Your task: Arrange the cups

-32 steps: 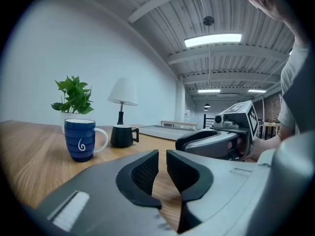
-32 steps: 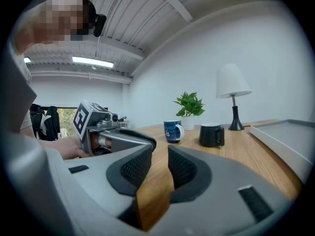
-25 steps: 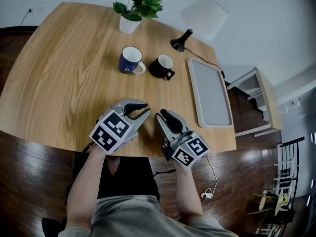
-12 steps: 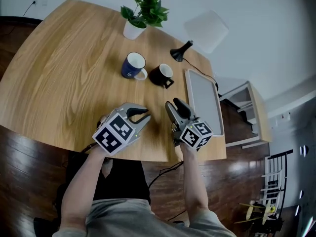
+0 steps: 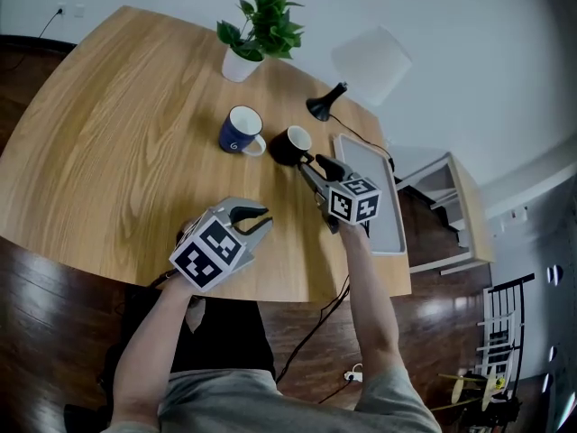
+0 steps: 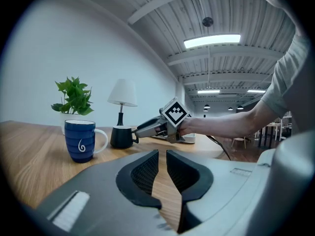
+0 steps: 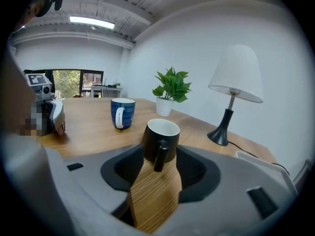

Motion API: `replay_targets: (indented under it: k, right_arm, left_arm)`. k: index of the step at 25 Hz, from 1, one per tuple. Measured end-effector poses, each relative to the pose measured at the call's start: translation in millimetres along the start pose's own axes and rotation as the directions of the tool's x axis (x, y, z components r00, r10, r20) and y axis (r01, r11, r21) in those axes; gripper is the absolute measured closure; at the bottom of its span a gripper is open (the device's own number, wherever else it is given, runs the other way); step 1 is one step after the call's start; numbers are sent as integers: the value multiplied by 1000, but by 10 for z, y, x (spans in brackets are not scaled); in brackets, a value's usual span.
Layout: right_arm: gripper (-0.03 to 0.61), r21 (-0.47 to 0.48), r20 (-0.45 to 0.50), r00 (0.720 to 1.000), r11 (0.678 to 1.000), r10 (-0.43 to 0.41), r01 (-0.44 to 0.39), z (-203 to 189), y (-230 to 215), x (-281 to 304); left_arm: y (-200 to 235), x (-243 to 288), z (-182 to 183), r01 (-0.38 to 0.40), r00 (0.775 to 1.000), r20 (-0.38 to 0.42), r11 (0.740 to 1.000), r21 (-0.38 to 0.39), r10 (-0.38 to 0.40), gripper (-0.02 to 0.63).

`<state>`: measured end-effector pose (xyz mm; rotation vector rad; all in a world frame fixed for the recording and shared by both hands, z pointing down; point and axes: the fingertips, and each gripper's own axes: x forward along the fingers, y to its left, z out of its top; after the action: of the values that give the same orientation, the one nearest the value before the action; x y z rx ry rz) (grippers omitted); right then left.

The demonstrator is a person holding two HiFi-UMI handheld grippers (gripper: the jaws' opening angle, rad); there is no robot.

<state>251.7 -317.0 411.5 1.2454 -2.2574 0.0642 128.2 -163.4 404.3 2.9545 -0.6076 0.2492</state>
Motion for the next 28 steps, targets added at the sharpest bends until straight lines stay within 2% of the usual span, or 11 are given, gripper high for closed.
replay_targets:
  k: [3, 7, 9, 13, 17, 20, 22, 25, 28]
  right_arm:
    - [399, -43, -47, 999, 999, 25, -27, -46, -4, 161]
    - [472, -73, -71, 997, 997, 28, -33, -40, -23, 245]
    - [486, -75, -83, 996, 996, 35, -41, -36, 0, 259]
    - [492, -9, -55, 998, 999, 33, -33, 12, 14, 208]
    - [492, 96, 22, 999, 994, 42, -44, 127, -16, 41]
    - [494, 181, 84, 996, 982, 33, -48, 172, -206, -206]
    - [494, 247, 121, 992, 969, -16, -14, 164, -498, -444]
    - [493, 345, 157, 974, 934, -161, 98, 85, -1110, -835]
    - [493, 408, 121, 948, 885, -295, 223, -217, -1692, -1114]
  left_arm:
    - [2, -8, -8, 0, 1000, 0, 1000, 1, 0, 552]
    - [7, -19, -12, 1, 1000, 1, 1000, 1, -1, 552]
    - [16, -27, -17, 1, 1000, 1, 1000, 2, -1, 552]
    - [22, -42, -32, 3, 1000, -1, 1000, 3, -3, 552]
    - [54, -62, -88, 1, 1000, -11, 1000, 8, 0, 552]
    - [47, -57, -72, -3, 1000, -11, 1000, 6, 3, 552]
    - [39, -35, -56, -1, 1000, -12, 1000, 6, 1, 552]
    - [43, -26, -56, 1, 1000, -16, 1000, 6, -1, 552]
    - [41, -31, -74, -2, 1000, -23, 1000, 3, 2, 552]
